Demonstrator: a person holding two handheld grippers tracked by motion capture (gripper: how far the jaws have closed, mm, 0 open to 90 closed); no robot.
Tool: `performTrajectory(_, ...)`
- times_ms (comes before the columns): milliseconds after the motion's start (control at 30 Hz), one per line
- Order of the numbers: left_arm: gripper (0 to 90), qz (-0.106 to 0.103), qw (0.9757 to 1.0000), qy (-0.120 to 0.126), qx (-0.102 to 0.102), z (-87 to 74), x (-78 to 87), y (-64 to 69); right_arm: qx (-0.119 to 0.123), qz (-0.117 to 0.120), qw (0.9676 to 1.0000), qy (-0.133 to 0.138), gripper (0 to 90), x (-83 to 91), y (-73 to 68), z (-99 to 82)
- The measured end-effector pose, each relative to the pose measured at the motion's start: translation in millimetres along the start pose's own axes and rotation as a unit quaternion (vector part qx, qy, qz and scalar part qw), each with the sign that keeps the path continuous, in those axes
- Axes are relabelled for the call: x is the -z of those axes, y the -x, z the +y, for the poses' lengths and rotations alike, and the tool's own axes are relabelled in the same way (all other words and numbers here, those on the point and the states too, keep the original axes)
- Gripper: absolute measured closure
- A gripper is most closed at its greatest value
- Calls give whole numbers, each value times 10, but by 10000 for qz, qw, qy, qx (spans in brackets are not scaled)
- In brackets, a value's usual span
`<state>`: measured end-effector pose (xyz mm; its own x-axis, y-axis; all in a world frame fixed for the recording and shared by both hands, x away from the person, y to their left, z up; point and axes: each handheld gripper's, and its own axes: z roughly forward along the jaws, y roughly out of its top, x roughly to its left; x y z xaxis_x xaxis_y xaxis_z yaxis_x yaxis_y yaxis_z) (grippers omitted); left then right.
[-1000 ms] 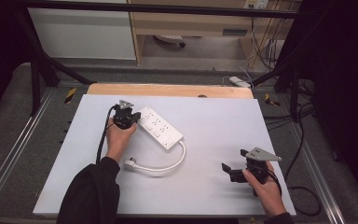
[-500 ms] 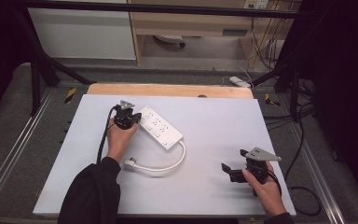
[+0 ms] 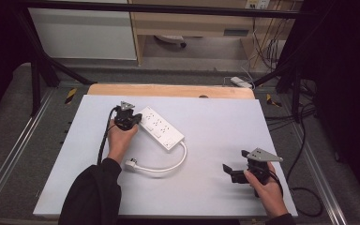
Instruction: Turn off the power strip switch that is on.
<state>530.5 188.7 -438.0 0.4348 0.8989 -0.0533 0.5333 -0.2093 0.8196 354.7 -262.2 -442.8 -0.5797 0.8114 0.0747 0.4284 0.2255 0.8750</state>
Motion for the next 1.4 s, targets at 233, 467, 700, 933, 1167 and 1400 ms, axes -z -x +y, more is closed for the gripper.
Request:
performTrajectory(233,900,-7,10000,36,-5,-6,-7,2,6,10,10000,-16,21,0,0,-2)
performTrajectory(467,900,5,10000,60,-35,-8,-14,10,7,12,10000,-23,21,0,1,-2)
performTrajectory(700,900,-30,10000,74,18,-11,-15,0,-20,-2,10000,-1,21,10,3,-2)
performTrajectory(933,900,-43,10000,83,14,-12,-17,-3,-17,-3,10000,5,21,13,7,-1)
performTrajectory(1167,900,-67,9999,87,25,-17,-23,-14,-21,4,10000,11,21,10,4,-1)
performTrajectory(1400,900,-66,10000,11,-14,-11,-38,-20,-21,4,10000,6,21,9,4,-1)
